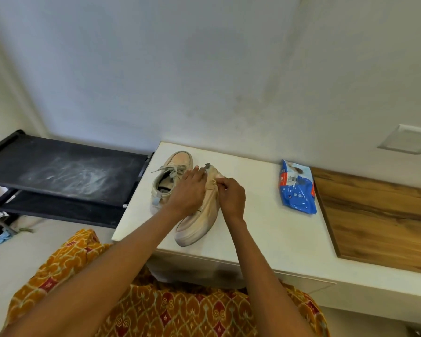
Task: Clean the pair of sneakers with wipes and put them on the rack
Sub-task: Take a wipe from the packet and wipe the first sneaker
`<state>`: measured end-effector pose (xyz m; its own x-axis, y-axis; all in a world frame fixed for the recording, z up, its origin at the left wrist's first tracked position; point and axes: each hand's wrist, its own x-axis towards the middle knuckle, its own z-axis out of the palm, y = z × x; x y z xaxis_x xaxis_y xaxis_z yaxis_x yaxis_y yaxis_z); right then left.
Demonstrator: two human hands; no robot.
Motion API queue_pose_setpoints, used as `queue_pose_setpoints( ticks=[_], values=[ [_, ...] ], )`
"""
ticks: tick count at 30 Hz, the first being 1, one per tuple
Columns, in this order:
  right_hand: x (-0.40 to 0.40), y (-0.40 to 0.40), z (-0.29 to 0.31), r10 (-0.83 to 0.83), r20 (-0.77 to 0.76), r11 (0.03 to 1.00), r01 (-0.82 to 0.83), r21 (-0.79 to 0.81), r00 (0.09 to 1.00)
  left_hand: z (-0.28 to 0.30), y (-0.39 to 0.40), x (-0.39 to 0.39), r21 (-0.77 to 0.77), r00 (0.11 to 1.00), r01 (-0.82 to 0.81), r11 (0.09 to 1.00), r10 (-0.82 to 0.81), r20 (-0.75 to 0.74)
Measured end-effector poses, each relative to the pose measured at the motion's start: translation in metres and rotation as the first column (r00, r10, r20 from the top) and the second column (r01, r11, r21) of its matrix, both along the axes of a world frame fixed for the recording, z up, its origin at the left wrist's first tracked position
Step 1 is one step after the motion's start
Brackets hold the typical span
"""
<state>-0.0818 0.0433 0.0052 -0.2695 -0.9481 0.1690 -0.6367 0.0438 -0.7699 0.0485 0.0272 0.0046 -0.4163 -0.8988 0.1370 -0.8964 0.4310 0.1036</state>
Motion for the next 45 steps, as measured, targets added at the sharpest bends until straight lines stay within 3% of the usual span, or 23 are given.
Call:
queue_pose_setpoints(
  ticks=[3, 10, 14, 17, 20, 23, 27, 30, 32, 35, 38, 41, 45],
  values=[
    [-0.003, -0.001, 0.0, -0.018, -0.118, 1.0, 0.019, 0.007, 0.993, -0.002, 0.002, 0.008, 0.098, 0.995, 0.034, 0.995, -0.043, 0.091],
    [0.005, 0.021, -0.001, 0.047, -0.067, 0.998, -0.049, -0.028, 0.997, 0.018, -0.008, 0.023, 0.272, 0.978, 0.057, 0.961, -0.108, 0.178],
    [-0.003, 0.054, -0.01, 0.143, -0.129, 0.987, -0.152, -0.06, 0.981, 0.022, -0.009, 0.017, 0.361, 0.984, 0.108, 0.926, -0.151, 0.093],
    [-0.013, 0.037, -0.005, 0.059, -0.291, 0.993, -0.085, -0.079, 0.955, 0.02, -0.008, 0.005, 0.391, 0.991, 0.121, 0.912, -0.136, 0.01],
    [-0.014, 0.011, 0.004, -0.021, -0.294, 1.0, 0.018, -0.013, 0.956, 0.027, -0.021, 0.009, 0.495, 0.995, 0.093, 0.864, -0.067, -0.07],
    [-0.002, 0.01, -0.004, 0.008, -0.313, 1.0, -0.011, -0.01, 0.95, 0.032, -0.031, 0.019, 0.597, 0.987, 0.089, 0.797, 0.011, -0.162],
    [0.005, 0.039, -0.013, 0.022, -0.308, 0.985, -0.073, -0.154, 0.951, 0.029, -0.035, 0.015, 0.604, 0.986, 0.081, 0.793, 0.026, -0.168],
    [0.009, 0.055, -0.018, 0.192, -0.429, 0.895, -0.337, -0.293, 0.883, 0.023, -0.033, 0.01, 0.583, 0.995, 0.088, 0.807, -0.038, -0.097],
    [0.009, 0.055, -0.015, 0.243, -0.531, 0.843, -0.447, -0.299, 0.812, 0.021, -0.03, 0.004, 0.568, 0.989, 0.138, 0.811, -0.078, -0.129],
    [-0.009, 0.033, -0.009, 0.121, -0.619, 0.897, -0.353, -0.267, 0.776, 0.027, -0.03, -0.006, 0.55, 0.975, 0.194, 0.812, -0.099, -0.198],
    [-0.032, 0.015, -0.002, 0.008, -0.581, 0.961, -0.166, -0.22, 0.814, 0.038, -0.032, -0.011, 0.54, 0.981, 0.189, 0.82, -0.135, -0.139],
    [-0.033, 0.019, -0.004, 0.002, -0.601, 0.969, -0.149, -0.195, 0.799, 0.043, -0.034, -0.011, 0.508, 0.98, 0.197, 0.838, -0.151, -0.131],
    [-0.026, 0.042, -0.009, -0.041, -0.504, 0.972, -0.081, -0.218, 0.863, 0.041, -0.032, -0.014, 0.391, 0.98, 0.178, 0.903, -0.129, -0.149]
  ],
)
